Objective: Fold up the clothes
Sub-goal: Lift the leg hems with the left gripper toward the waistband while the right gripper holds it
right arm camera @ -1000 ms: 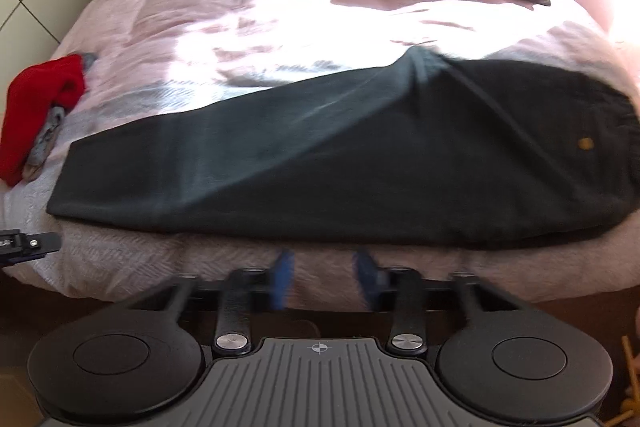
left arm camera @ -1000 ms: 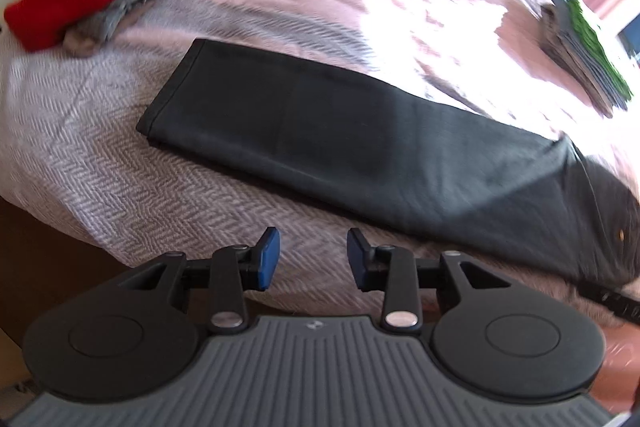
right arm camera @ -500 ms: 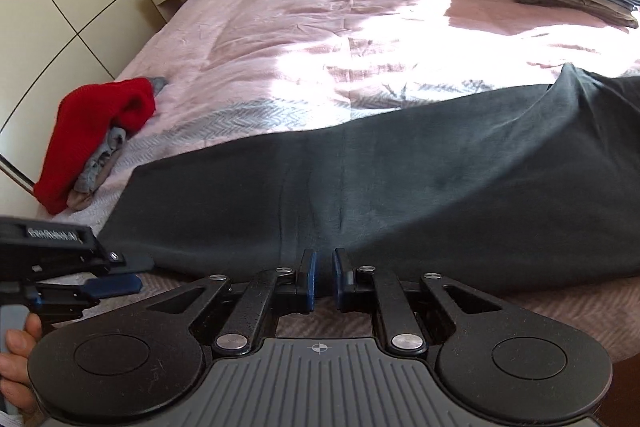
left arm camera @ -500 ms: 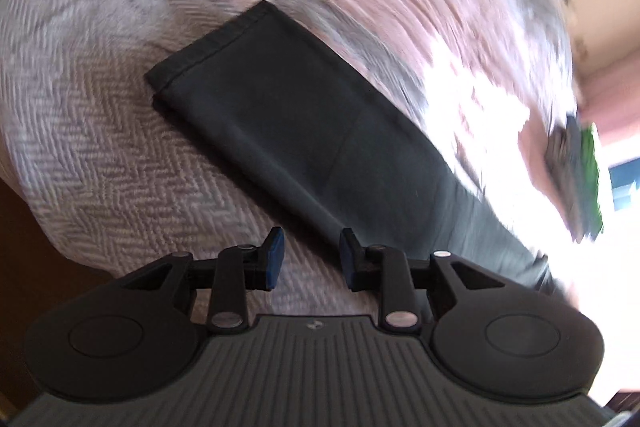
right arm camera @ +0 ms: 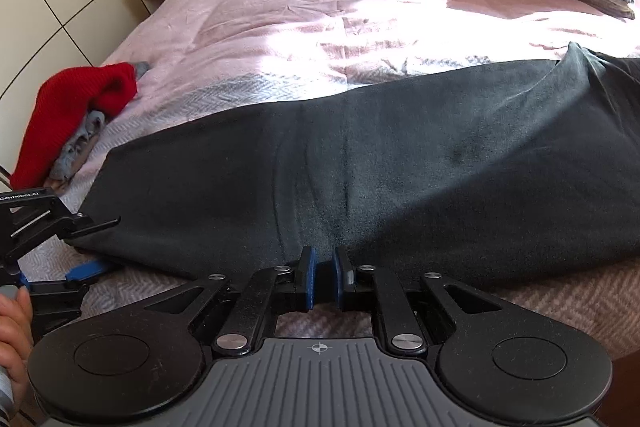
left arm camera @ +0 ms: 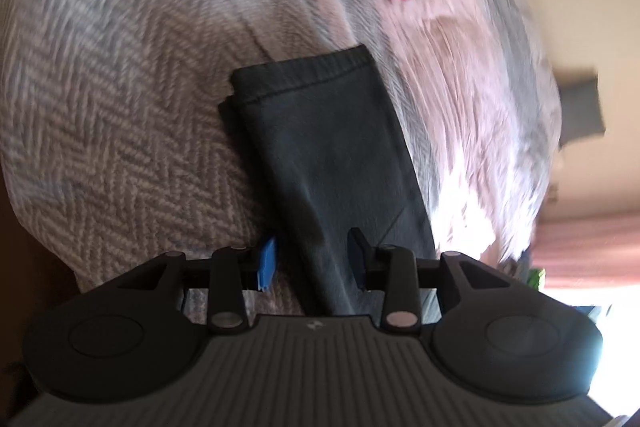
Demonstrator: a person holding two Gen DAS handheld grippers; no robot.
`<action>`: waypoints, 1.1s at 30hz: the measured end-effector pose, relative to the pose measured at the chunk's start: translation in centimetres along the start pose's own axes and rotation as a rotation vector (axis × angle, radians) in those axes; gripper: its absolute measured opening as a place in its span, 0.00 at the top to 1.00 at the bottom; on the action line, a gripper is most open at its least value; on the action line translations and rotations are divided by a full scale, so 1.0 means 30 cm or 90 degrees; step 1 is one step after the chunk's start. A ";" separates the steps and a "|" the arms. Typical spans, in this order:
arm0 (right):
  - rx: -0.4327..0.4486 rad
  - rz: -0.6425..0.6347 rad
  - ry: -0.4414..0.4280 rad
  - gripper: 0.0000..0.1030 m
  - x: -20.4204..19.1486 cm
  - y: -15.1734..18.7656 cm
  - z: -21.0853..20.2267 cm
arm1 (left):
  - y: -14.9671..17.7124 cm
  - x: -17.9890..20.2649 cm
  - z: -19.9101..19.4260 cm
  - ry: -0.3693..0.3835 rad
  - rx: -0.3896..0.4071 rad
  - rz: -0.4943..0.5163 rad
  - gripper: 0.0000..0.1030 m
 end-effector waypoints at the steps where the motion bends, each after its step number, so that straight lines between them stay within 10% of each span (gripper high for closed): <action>1: 0.000 0.008 -0.002 0.88 0.004 0.000 0.001 | -0.002 -0.010 -0.001 0.010 0.001 -0.017 0.69; 10: -0.002 0.037 -0.025 0.88 0.034 0.001 0.015 | 0.009 0.014 0.040 0.015 0.045 0.041 0.70; 12: -0.007 0.041 -0.026 0.88 0.040 0.004 0.027 | 0.019 0.032 0.033 0.010 0.061 0.089 0.86; 19: 0.001 0.025 -0.033 0.88 0.053 0.023 0.062 | 0.086 0.226 -0.059 0.054 0.123 0.308 0.90; 24: 0.010 0.187 -0.109 0.88 0.201 -0.027 -0.063 | 0.244 0.502 -0.153 0.138 0.169 0.552 0.90; 28: 0.061 0.234 -0.040 0.88 0.406 -0.043 -0.245 | 0.470 0.678 -0.166 0.242 0.125 0.700 0.90; 33: 0.116 0.321 0.073 0.88 0.691 -0.031 -0.435 | 0.849 0.757 0.022 0.276 -0.063 0.848 0.72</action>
Point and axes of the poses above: each gripper's, at about its wrist camera, not at the fingertips, and z roughly the way its jaws point, x to its right, y to its underside, the point moved 3 cm from there along z, roughly the way its jaws point, and after that the axes turned 6 degrees about -y, right-handed, at the moved point
